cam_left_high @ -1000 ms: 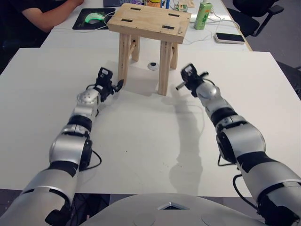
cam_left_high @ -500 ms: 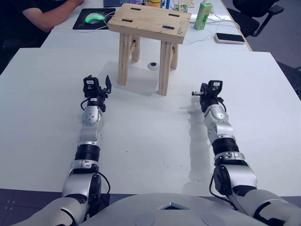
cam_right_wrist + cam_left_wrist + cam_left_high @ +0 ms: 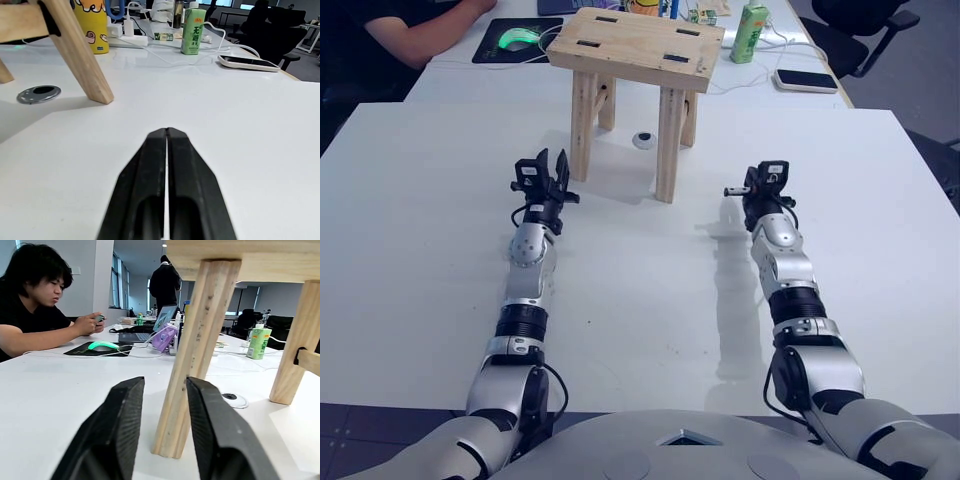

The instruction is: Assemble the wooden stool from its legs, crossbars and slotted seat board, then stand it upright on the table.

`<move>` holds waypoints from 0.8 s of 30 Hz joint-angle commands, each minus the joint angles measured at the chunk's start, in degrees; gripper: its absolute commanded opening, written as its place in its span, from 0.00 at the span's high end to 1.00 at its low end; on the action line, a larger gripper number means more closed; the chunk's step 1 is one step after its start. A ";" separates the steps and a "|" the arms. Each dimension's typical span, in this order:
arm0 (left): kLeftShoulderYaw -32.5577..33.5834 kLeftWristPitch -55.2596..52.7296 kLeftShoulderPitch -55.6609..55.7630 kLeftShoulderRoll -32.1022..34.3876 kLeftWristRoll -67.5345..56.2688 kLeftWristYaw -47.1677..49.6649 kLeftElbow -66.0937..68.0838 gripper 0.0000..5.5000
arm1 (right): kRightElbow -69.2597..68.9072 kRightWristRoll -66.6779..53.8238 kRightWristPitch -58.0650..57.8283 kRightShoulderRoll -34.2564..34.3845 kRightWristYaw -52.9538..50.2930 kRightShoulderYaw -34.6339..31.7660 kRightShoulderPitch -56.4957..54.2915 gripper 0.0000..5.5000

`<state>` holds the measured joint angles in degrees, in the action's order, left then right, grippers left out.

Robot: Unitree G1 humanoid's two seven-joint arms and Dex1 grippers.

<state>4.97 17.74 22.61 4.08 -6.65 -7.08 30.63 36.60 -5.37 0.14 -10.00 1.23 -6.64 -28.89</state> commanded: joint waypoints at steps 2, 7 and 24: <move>-0.82 1.51 3.14 -1.06 1.22 0.03 3.44 0.87 | 2.08 0.27 0.74 1.18 0.56 0.22 -3.28 1.00; -0.94 2.85 4.89 -2.36 1.07 -0.09 6.44 1.00 | 3.25 0.75 0.86 1.40 0.77 0.63 -4.81 1.00; -0.88 1.97 10.43 -4.16 7.22 12.85 15.86 1.00 | -4.53 7.96 -1.90 2.86 -7.94 3.02 1.17 1.00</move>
<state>3.43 19.95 31.14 0.19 -0.21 2.73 44.92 33.27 1.86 -1.13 -7.74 -5.97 -3.95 -28.15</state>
